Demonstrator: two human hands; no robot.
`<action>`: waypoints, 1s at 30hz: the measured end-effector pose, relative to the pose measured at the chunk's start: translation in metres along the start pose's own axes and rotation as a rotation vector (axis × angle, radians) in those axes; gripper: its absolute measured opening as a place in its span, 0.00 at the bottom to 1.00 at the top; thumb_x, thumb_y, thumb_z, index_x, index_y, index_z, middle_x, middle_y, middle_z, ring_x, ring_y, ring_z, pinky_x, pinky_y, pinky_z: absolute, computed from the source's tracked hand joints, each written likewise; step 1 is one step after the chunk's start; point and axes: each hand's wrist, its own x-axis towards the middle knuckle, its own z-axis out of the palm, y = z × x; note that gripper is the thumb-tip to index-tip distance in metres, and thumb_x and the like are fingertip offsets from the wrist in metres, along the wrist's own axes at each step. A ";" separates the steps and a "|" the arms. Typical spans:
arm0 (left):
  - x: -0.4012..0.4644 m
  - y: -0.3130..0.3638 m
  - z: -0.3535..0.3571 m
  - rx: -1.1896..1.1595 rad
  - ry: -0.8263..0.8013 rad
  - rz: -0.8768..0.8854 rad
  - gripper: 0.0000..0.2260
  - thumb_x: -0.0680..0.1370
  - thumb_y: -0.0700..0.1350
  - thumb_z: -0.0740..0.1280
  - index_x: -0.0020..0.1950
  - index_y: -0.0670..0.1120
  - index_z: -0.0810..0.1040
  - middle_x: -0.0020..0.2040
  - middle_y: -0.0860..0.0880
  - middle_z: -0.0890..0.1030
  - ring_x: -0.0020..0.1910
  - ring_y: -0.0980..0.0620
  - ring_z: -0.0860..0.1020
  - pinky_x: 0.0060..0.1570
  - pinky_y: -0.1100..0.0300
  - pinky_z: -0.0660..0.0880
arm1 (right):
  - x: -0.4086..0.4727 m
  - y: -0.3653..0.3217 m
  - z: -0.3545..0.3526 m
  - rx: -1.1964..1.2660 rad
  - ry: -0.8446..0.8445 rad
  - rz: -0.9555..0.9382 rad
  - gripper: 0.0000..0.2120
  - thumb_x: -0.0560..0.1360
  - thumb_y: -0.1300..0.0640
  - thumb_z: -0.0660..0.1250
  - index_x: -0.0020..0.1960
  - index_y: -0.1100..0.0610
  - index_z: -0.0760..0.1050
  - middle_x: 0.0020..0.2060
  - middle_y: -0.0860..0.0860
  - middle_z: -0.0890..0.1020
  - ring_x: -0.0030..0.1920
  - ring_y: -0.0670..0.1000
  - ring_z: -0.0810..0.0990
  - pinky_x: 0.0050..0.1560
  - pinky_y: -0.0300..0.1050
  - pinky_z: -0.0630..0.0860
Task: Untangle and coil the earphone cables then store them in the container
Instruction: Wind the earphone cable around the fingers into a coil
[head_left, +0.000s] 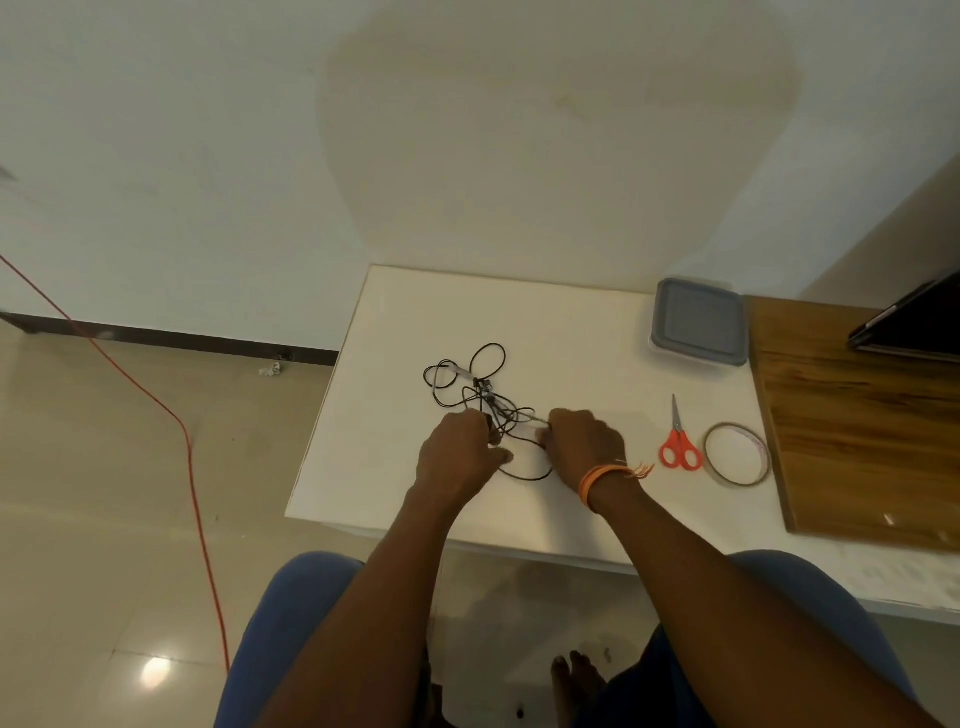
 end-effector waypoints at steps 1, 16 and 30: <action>0.000 0.000 -0.004 -0.001 0.040 -0.005 0.10 0.75 0.52 0.71 0.44 0.45 0.78 0.39 0.49 0.81 0.40 0.47 0.81 0.42 0.54 0.77 | 0.001 0.005 -0.004 0.012 0.024 0.048 0.14 0.80 0.48 0.58 0.53 0.57 0.76 0.52 0.59 0.81 0.51 0.62 0.80 0.46 0.48 0.74; -0.011 0.009 -0.043 -0.069 0.301 0.077 0.15 0.82 0.52 0.62 0.39 0.45 0.75 0.33 0.50 0.76 0.36 0.43 0.78 0.37 0.53 0.76 | 0.003 0.054 -0.039 -0.257 -0.052 0.265 0.10 0.77 0.60 0.62 0.58 0.57 0.76 0.56 0.56 0.80 0.56 0.59 0.80 0.53 0.50 0.75; -0.027 0.053 -0.054 0.056 0.382 0.339 0.14 0.83 0.53 0.60 0.53 0.46 0.80 0.44 0.47 0.83 0.45 0.44 0.79 0.40 0.57 0.70 | -0.030 -0.010 -0.094 0.828 -0.138 -0.330 0.40 0.68 0.59 0.77 0.74 0.47 0.61 0.67 0.46 0.71 0.69 0.41 0.67 0.64 0.33 0.63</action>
